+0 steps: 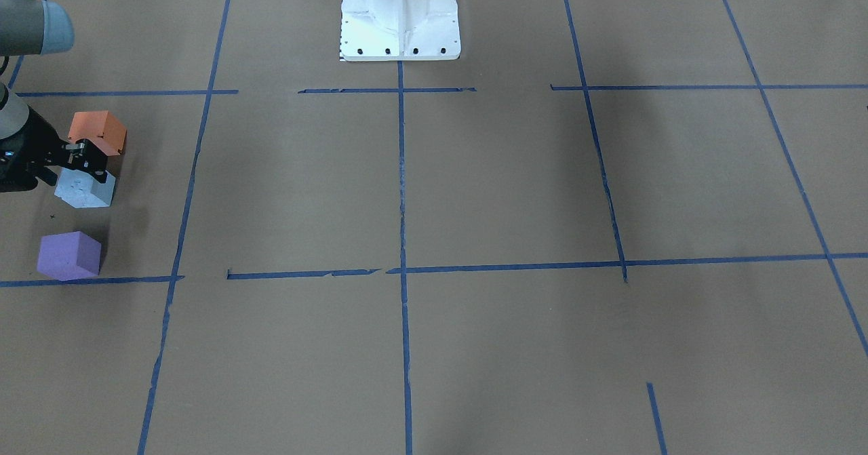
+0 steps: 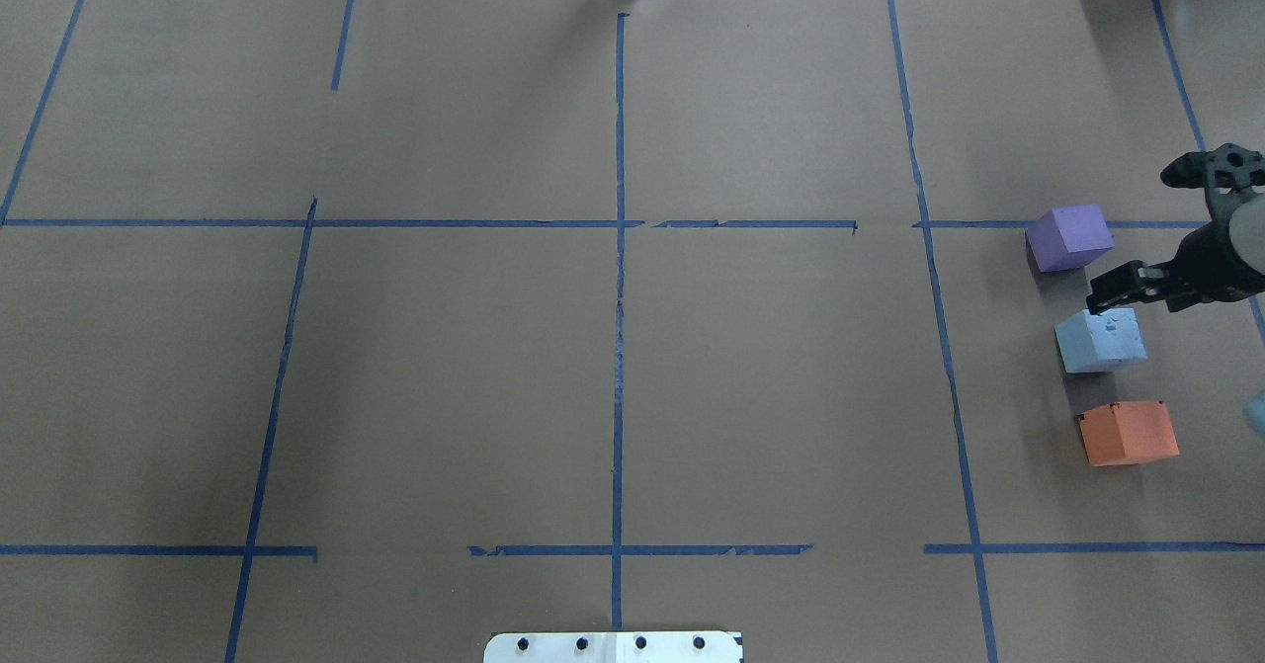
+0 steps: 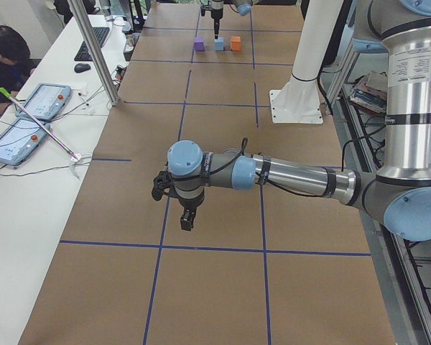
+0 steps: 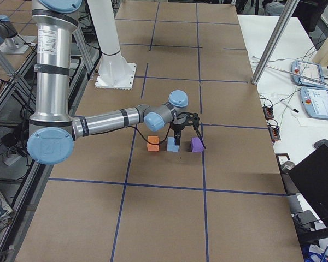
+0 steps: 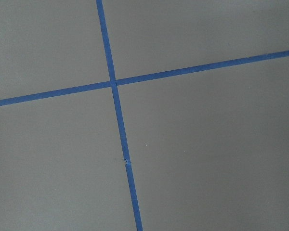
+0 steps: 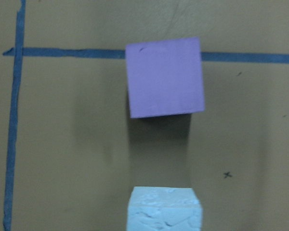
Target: Place blue block between orange and purple blocks
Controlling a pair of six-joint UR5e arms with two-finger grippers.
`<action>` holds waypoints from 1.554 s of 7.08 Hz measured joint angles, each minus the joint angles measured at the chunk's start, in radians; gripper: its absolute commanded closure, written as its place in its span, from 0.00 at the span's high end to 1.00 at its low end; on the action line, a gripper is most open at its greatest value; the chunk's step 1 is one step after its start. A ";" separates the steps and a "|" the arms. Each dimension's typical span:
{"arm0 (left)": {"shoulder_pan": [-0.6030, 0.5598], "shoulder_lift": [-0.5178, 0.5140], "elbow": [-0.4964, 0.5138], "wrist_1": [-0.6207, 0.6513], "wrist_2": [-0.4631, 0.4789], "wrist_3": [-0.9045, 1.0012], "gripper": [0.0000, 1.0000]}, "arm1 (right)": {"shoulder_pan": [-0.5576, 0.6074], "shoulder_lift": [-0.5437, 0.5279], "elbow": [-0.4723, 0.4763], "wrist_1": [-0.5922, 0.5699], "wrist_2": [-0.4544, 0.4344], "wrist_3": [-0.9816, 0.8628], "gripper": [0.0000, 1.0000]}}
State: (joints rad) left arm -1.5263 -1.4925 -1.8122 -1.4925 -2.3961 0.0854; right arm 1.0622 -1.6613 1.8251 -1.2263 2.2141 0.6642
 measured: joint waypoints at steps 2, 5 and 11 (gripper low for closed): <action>0.000 0.000 0.000 0.000 0.002 0.002 1.00 | 0.193 -0.012 0.008 -0.165 0.053 -0.312 1.00; 0.000 0.010 0.007 -0.034 0.010 0.006 1.00 | 0.490 -0.046 0.027 -0.476 0.095 -0.804 1.00; 0.002 0.074 0.038 -0.040 0.028 0.006 1.00 | 0.524 -0.076 0.027 -0.521 0.099 -0.844 1.00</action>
State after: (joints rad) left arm -1.5243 -1.4186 -1.7742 -1.5330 -2.3684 0.0913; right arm 1.5862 -1.7374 1.8519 -1.7469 2.3129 -0.1798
